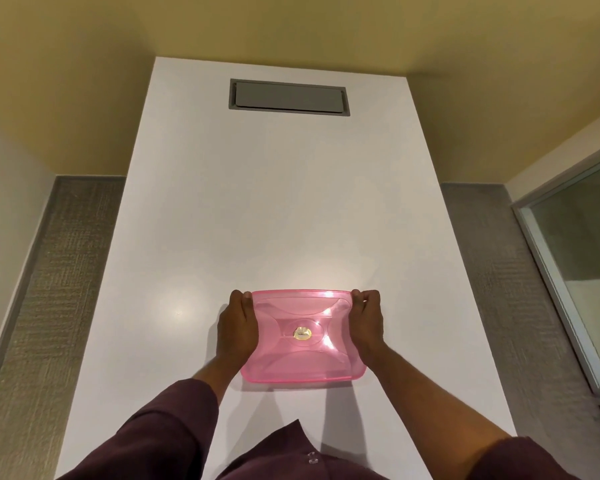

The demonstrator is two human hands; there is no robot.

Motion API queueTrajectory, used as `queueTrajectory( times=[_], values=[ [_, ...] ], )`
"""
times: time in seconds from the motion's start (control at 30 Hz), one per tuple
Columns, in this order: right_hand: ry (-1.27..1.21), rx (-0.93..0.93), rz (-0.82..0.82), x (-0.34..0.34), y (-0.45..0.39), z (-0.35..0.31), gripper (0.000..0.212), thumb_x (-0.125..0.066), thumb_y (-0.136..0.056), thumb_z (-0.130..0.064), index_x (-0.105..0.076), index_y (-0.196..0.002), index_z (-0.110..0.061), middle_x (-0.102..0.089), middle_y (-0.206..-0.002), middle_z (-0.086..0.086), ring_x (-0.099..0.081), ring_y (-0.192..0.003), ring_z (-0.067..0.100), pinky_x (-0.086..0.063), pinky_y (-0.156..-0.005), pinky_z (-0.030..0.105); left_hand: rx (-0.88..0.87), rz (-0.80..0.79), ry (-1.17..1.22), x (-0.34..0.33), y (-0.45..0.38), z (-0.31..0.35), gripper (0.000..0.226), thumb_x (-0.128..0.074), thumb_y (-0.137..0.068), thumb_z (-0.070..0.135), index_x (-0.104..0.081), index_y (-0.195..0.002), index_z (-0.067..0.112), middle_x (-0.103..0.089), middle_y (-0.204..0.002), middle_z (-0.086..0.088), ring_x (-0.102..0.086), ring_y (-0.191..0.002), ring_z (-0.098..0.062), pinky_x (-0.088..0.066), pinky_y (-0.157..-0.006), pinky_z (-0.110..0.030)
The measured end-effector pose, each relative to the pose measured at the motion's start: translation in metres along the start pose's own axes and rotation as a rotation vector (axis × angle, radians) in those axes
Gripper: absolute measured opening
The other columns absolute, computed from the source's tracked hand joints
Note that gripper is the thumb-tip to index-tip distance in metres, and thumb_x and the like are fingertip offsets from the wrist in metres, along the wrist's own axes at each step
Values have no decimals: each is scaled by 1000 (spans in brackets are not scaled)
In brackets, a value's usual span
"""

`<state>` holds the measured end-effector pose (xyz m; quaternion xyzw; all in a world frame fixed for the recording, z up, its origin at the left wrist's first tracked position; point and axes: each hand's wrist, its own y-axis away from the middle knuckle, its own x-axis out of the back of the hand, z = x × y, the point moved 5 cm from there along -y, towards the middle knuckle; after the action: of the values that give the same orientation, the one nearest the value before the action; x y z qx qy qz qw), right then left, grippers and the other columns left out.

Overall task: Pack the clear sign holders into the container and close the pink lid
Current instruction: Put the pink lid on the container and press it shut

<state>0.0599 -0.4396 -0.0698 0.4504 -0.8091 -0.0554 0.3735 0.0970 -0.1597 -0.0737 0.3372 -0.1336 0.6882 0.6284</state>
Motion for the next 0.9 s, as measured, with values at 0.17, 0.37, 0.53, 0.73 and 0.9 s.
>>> queueTrajectory(
  times=[0.17, 0.37, 0.53, 0.73, 0.9],
  values=[
    [11, -56, -100, 5, -2, -7, 28, -41, -105, -44, -50, -106, -17, -59, -91, -4, -60, -93, 27, -49, -88, 42, 7, -2, -4, 2, 2, 5, 32, -31, -104, 40, -37, -83, 18, -58, -67, -9, -54, -66, -39, -47, -63, -44],
    [176, -42, -95, 22, 15, 1, 46, -38, -101, -58, -56, -106, -16, -65, -99, 1, -61, -94, 25, -51, -87, 41, 176, -115, 6, 6, 13, -7, 48, -27, -98, 61, -43, -92, 16, -61, -83, -4, -59, -79, -32, -46, -71, -40],
    [318, -37, 3, 26, 47, 25, 63, -24, -101, -61, -58, -98, -8, -66, -99, 8, -64, -95, 33, -50, -84, 41, 232, -107, -52, 8, 47, -20, 50, -24, -98, 60, -44, -89, 16, -59, -84, -3, -57, -78, -29, -42, -70, -38],
    [408, -72, 97, 20, 65, 35, 64, -23, -101, -63, -54, -110, -7, -69, -106, 15, -66, -101, 39, -46, -79, 40, 275, -16, -142, 7, 78, -28, 53, -17, -100, 58, -47, -91, 15, -54, -79, -3, -51, -76, -30, -38, -71, -36],
    [389, 16, 171, 20, 66, 32, 54, -26, -103, -55, -51, -94, -7, -68, -89, 15, -66, -88, 40, -45, -72, 40, 166, 45, -117, 6, 78, -24, 45, -20, -104, 46, -49, -88, 17, -67, -85, -16, -63, -84, -41, -41, -72, -37]
  ],
)
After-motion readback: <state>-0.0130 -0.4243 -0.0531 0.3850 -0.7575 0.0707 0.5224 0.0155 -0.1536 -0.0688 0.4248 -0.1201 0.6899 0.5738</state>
